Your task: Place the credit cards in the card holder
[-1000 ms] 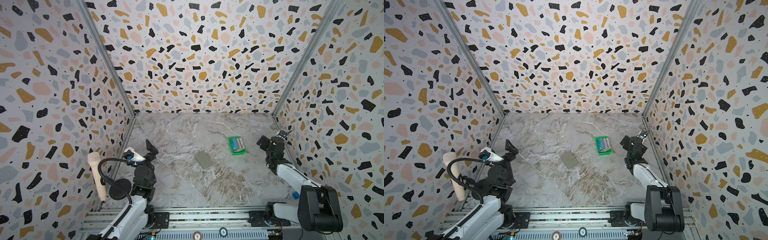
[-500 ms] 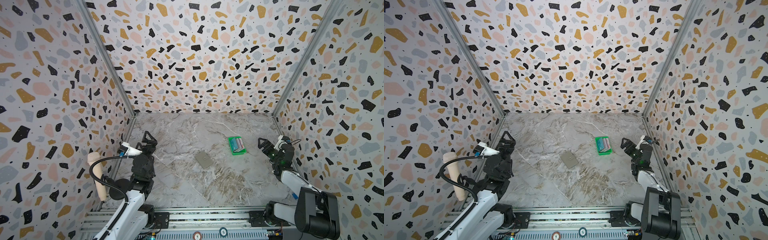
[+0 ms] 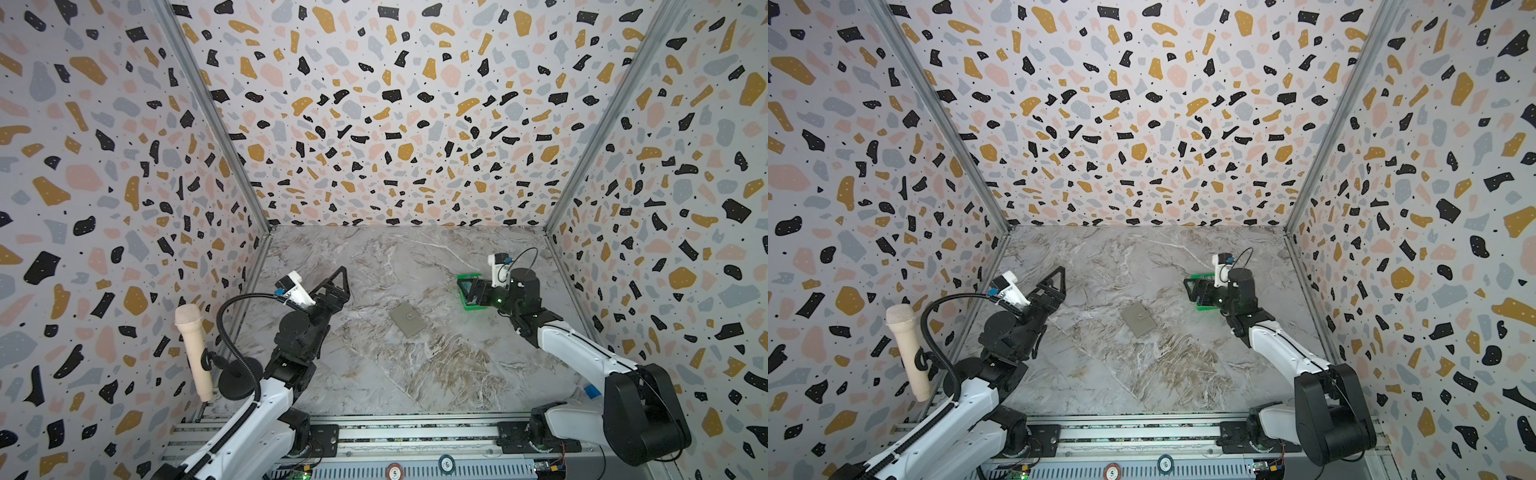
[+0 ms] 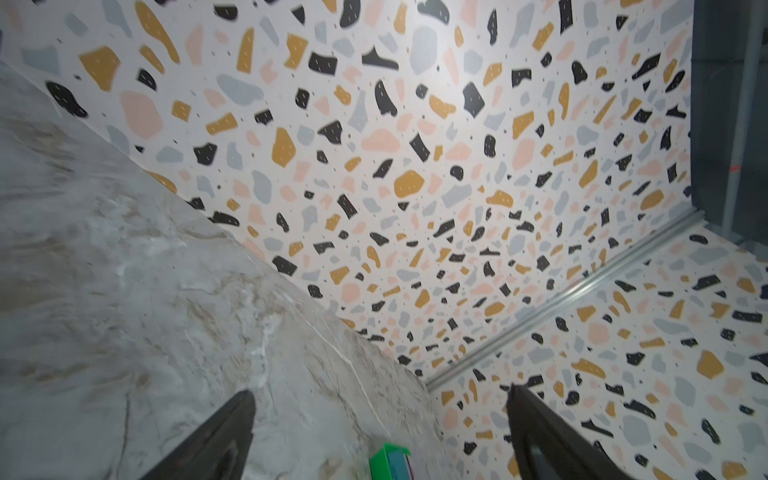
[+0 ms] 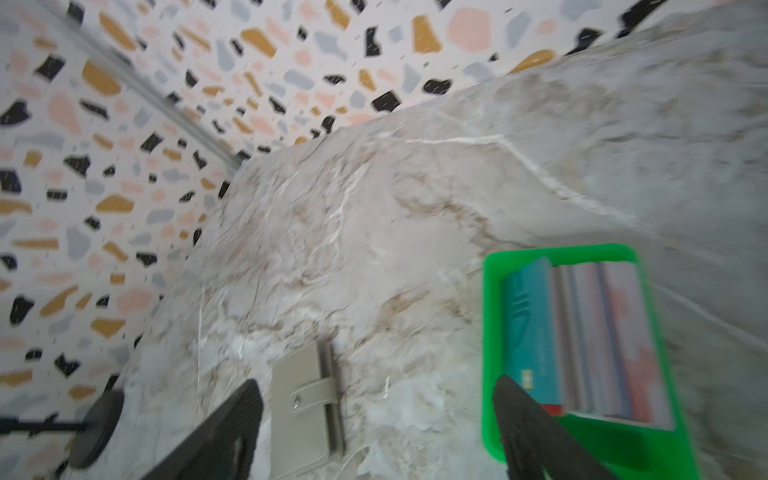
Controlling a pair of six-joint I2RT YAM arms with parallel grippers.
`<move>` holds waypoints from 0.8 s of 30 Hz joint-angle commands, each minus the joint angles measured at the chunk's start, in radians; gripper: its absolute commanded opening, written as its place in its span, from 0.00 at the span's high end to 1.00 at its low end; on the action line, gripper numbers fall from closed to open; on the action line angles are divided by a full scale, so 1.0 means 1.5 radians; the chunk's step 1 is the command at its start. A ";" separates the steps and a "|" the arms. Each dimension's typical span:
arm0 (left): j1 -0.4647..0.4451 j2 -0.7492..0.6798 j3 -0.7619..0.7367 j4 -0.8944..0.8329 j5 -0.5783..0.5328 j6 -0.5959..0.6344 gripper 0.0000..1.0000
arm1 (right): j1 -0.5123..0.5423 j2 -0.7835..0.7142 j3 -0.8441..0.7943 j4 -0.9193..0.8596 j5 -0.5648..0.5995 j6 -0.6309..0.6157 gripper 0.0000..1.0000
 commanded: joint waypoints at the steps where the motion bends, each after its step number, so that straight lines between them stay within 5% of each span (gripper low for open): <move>1: -0.053 0.005 -0.012 -0.023 0.041 0.031 0.10 | 0.049 0.047 0.032 -0.013 -0.044 -0.039 0.24; 8: -0.091 0.064 -0.090 0.028 0.110 -0.004 0.23 | 0.149 0.188 0.104 -0.040 -0.062 -0.079 0.34; 24: -0.093 0.216 -0.118 0.069 0.147 0.005 0.36 | 0.183 0.321 0.156 -0.069 -0.063 -0.075 0.39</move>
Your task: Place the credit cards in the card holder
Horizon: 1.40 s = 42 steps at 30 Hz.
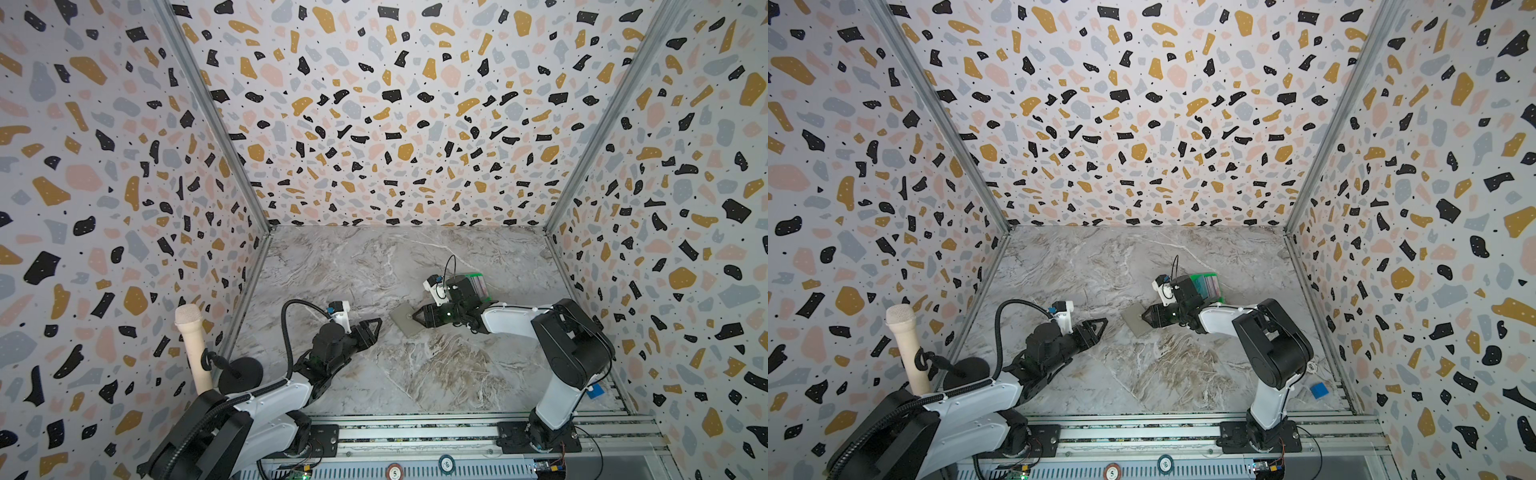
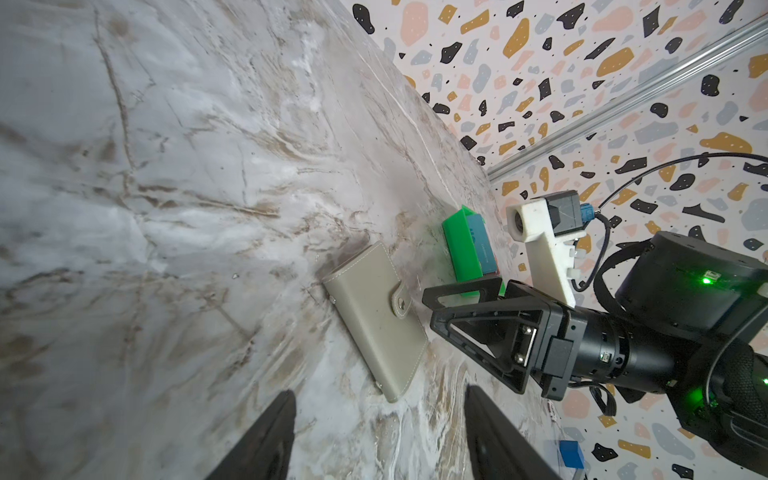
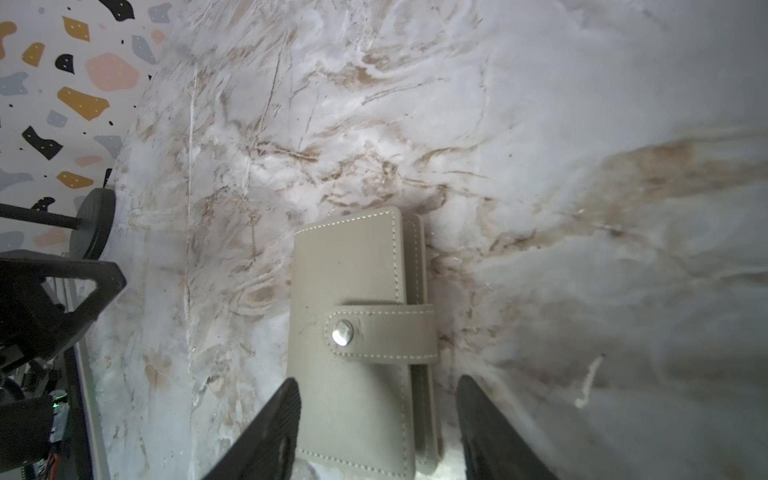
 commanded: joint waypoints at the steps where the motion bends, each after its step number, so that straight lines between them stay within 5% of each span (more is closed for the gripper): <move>1: -0.003 0.008 -0.001 0.031 0.013 0.008 0.37 | 0.012 0.002 0.016 -0.029 0.006 -0.011 0.39; 9: -0.003 0.040 0.010 0.035 0.044 0.012 0.36 | 0.041 0.033 0.018 -0.037 0.035 -0.020 0.47; 20: -0.003 0.095 0.008 0.063 0.083 0.012 0.33 | 0.048 0.022 -0.004 -0.007 0.015 -0.019 0.98; 26: -0.003 0.148 0.008 0.128 0.120 -0.006 0.33 | 0.048 -0.022 -0.026 0.002 0.013 0.000 1.00; 29: -0.003 0.159 0.014 0.135 0.123 -0.008 0.34 | 0.048 -0.048 -0.033 0.020 0.021 0.031 0.65; 31: -0.003 0.162 0.024 0.122 0.112 0.002 0.43 | 0.048 -0.054 -0.030 0.037 0.031 0.054 0.46; 36: -0.002 0.199 0.064 0.097 0.083 0.011 0.57 | 0.044 -0.011 0.018 0.021 0.087 0.081 0.36; 42: -0.003 0.251 0.125 0.064 0.036 0.044 0.72 | 0.037 0.039 0.050 0.047 0.068 0.123 0.30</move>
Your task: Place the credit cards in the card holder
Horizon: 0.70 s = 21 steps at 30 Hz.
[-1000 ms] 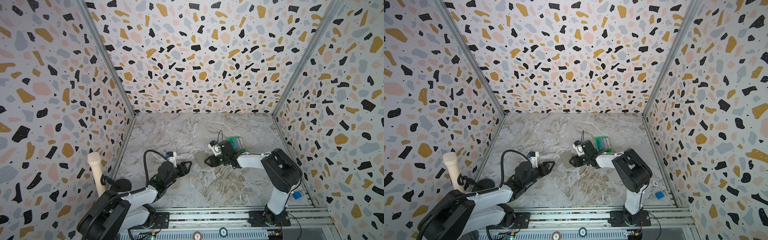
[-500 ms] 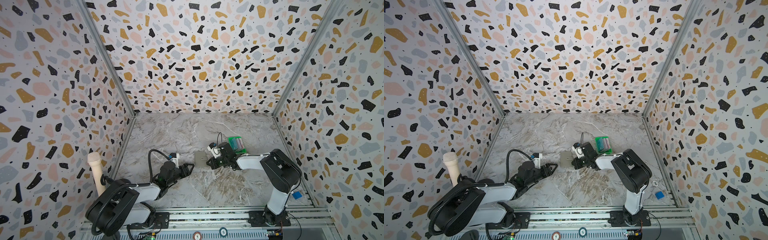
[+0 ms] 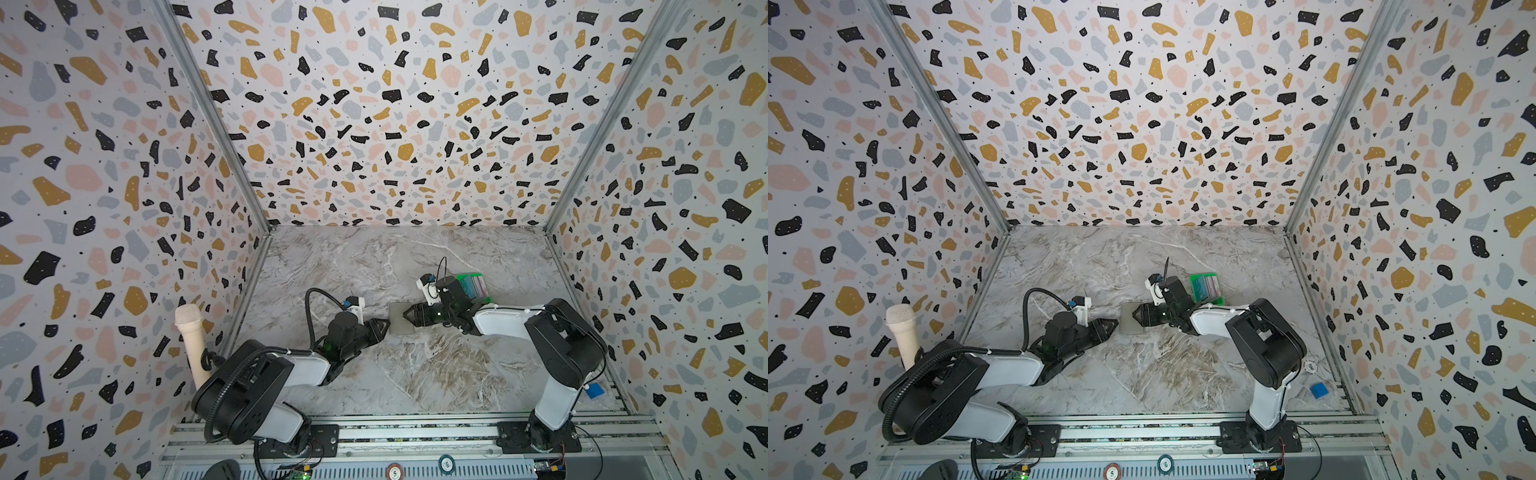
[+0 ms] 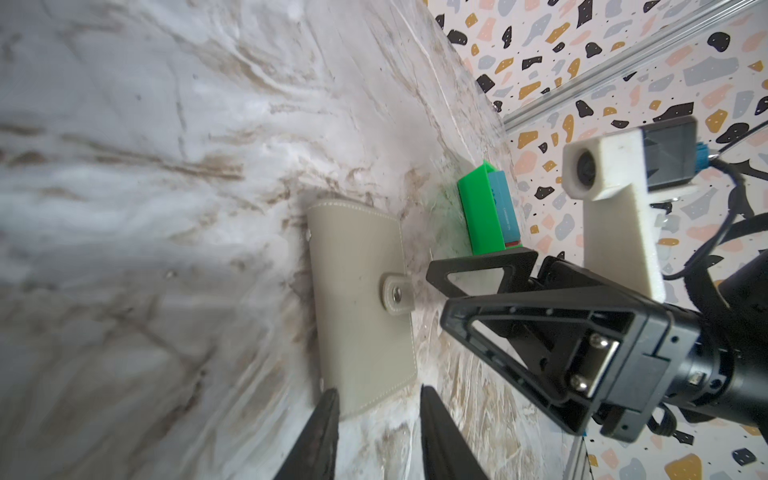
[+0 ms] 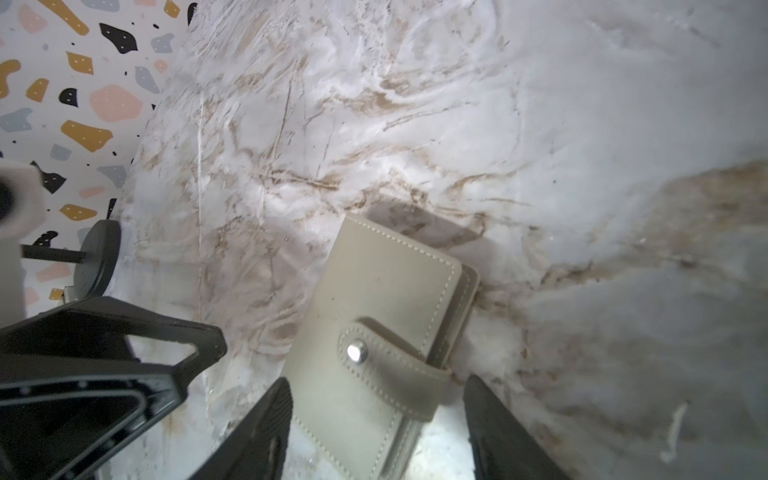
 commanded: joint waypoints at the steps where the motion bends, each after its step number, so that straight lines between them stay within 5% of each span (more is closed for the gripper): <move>1: -0.002 0.027 0.034 -0.013 -0.039 0.033 0.75 | -0.004 0.012 0.023 0.013 0.009 0.040 0.30; 16: -0.022 0.206 0.067 0.087 -0.012 -0.018 1.00 | -0.006 0.078 0.034 0.070 -0.054 0.093 0.29; 21: -0.028 0.222 0.072 0.090 -0.001 -0.020 1.00 | 0.006 0.089 0.034 0.074 -0.057 0.093 0.43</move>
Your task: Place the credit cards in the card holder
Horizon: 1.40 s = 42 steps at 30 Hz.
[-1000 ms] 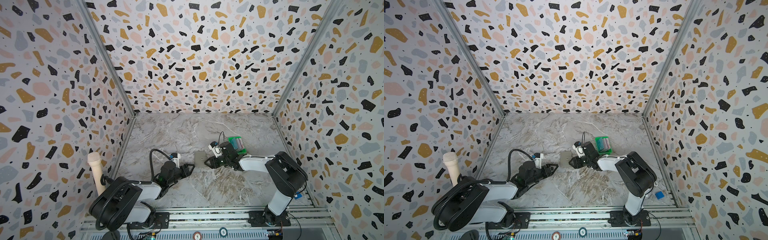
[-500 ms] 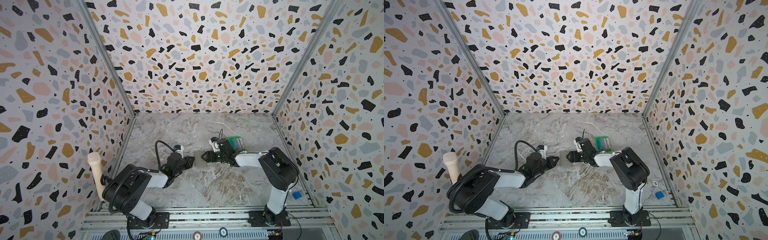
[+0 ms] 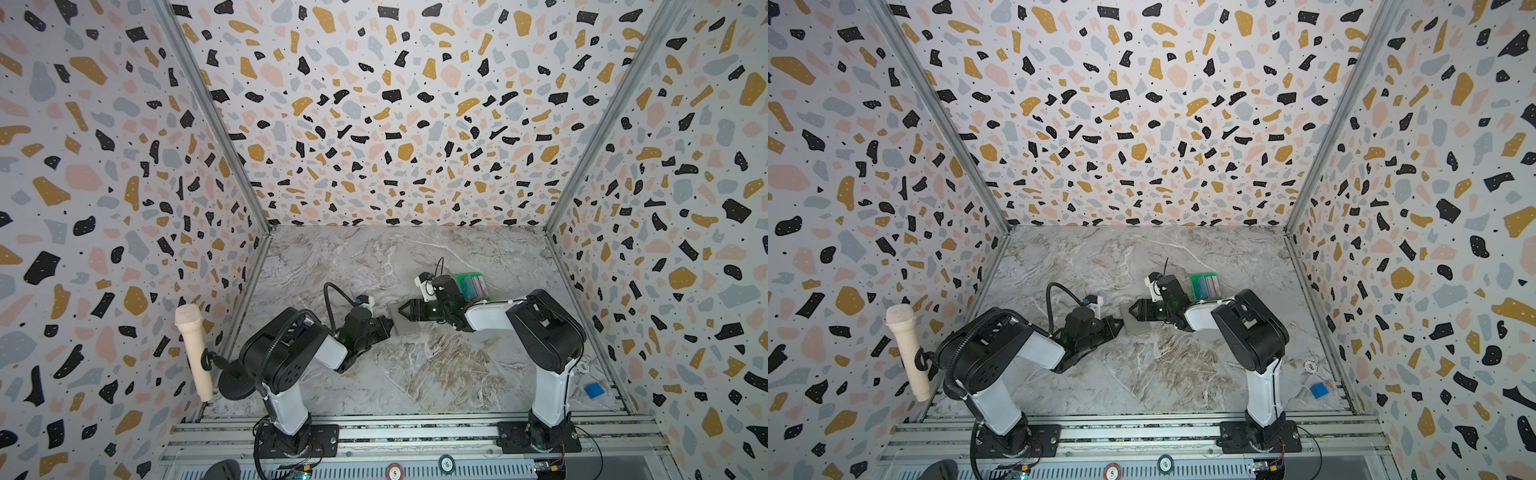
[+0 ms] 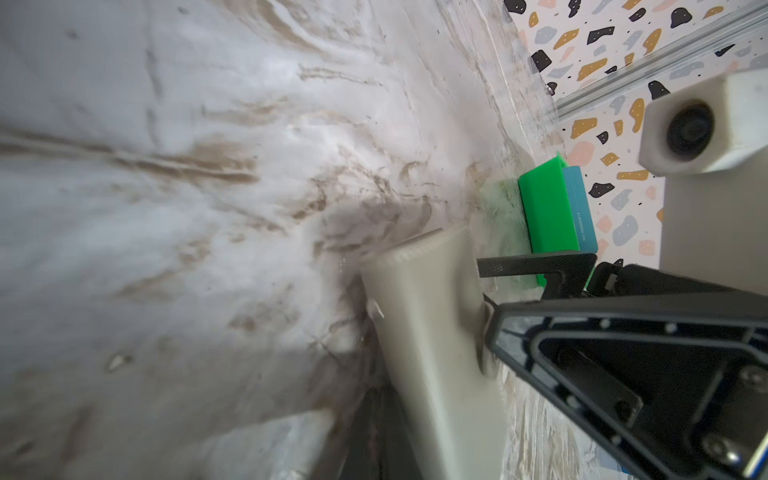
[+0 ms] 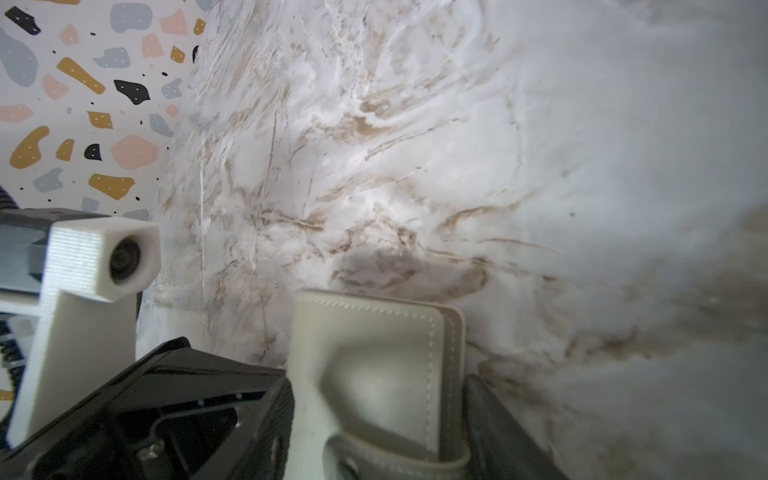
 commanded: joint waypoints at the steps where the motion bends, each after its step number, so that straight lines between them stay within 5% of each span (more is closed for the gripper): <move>1: -0.006 0.017 0.000 0.008 0.019 -0.008 1.00 | 0.008 0.001 0.000 -0.008 -0.014 0.007 0.47; 10: -0.005 -0.035 -0.034 0.026 0.044 -0.020 0.94 | -0.002 -0.051 -0.040 0.016 -0.009 -0.006 1.00; 17: 0.000 -0.129 -0.111 0.019 0.042 -0.052 0.72 | -0.013 -0.125 -0.098 0.033 0.002 -0.012 1.00; 23: 0.000 -0.134 -0.131 0.129 0.077 -0.106 0.56 | -0.011 -0.152 -0.129 0.044 -0.017 0.008 1.00; 25: -0.001 -0.130 -0.131 0.154 0.080 -0.126 0.53 | -0.012 -0.165 -0.140 0.028 -0.011 0.015 0.89; 28: -0.008 -0.124 -0.117 0.125 0.068 -0.114 0.54 | -0.015 -0.193 -0.173 0.023 0.000 0.019 0.62; 30: -0.012 -0.112 -0.096 0.094 0.061 -0.096 0.59 | -0.014 -0.199 -0.183 0.016 -0.002 0.019 0.55; 42: -0.018 -0.041 -0.037 0.008 0.025 -0.045 0.85 | -0.001 -0.187 -0.226 0.040 -0.014 0.054 0.47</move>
